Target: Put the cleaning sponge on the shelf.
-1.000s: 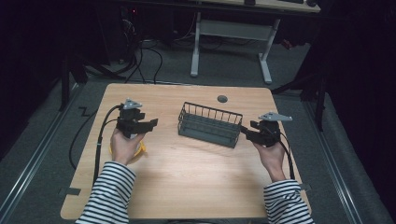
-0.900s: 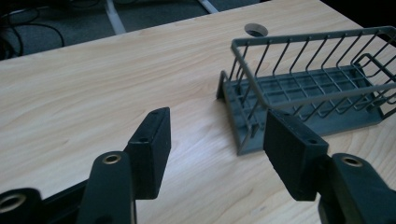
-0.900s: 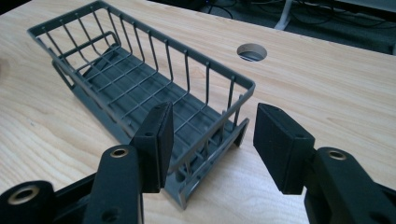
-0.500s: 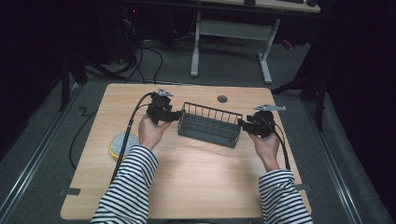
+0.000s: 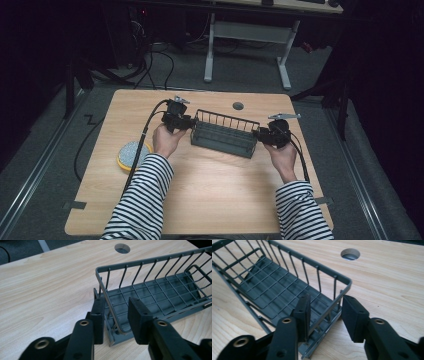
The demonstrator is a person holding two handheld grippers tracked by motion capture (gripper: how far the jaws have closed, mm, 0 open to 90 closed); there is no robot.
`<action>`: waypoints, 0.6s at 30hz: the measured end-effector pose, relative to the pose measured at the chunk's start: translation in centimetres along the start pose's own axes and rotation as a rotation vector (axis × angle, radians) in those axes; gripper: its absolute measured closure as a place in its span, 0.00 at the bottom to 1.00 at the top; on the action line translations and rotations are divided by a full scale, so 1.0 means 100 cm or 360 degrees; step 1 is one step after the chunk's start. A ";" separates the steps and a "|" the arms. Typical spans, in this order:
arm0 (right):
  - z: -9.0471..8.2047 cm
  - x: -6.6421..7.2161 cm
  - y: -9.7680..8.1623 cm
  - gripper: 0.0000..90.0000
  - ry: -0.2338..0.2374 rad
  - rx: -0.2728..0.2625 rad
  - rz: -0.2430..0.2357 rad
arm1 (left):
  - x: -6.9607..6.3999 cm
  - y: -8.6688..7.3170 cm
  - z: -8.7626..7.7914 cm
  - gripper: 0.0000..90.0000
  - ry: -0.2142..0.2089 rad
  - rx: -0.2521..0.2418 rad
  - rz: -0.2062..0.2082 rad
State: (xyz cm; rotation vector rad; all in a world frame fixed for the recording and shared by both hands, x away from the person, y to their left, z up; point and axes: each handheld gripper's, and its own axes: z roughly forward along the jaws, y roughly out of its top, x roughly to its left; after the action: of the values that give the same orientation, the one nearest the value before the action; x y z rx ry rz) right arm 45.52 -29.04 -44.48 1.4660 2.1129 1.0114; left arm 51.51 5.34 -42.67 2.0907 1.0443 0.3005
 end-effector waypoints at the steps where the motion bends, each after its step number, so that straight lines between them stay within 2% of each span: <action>1: 0.000 0.000 0.000 0.68 0.0001 0.0004 -0.0004 | 0.000 -0.001 0.000 0.79 -0.0005 0.0013 0.0008; 4: -0.001 0.000 0.000 0.69 0.0014 0.0011 -0.0003 | -0.002 -0.001 0.000 0.81 -0.0008 0.0030 0.0025; 6: -0.003 0.001 -0.001 0.72 0.0029 0.0020 -0.0020 | -0.007 -0.004 0.000 0.83 -0.0021 0.0051 0.0060; 9: -0.004 0.001 -0.001 0.73 0.0031 0.0023 -0.0036 | -0.011 -0.009 -0.002 0.84 -0.0004 0.0058 0.0087; 13: -0.006 0.003 -0.003 0.75 0.0056 0.0035 -0.0067 | -0.015 -0.023 -0.014 0.85 -0.0035 0.0065 0.0077; 17: -0.006 0.006 -0.003 0.76 0.0063 0.0039 -0.0092 | -0.023 -0.030 -0.024 0.85 -0.0023 0.0078 0.0111; 18: -0.007 0.008 -0.004 0.78 0.0075 0.0037 -0.0109 | -0.028 -0.037 -0.032 0.85 -0.0017 0.0083 0.0147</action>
State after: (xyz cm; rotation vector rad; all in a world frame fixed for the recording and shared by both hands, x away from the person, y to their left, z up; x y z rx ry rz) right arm 44.54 -28.64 -44.26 1.3831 2.1989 1.0086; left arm 45.96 6.24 -42.81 2.1886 0.9604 0.3105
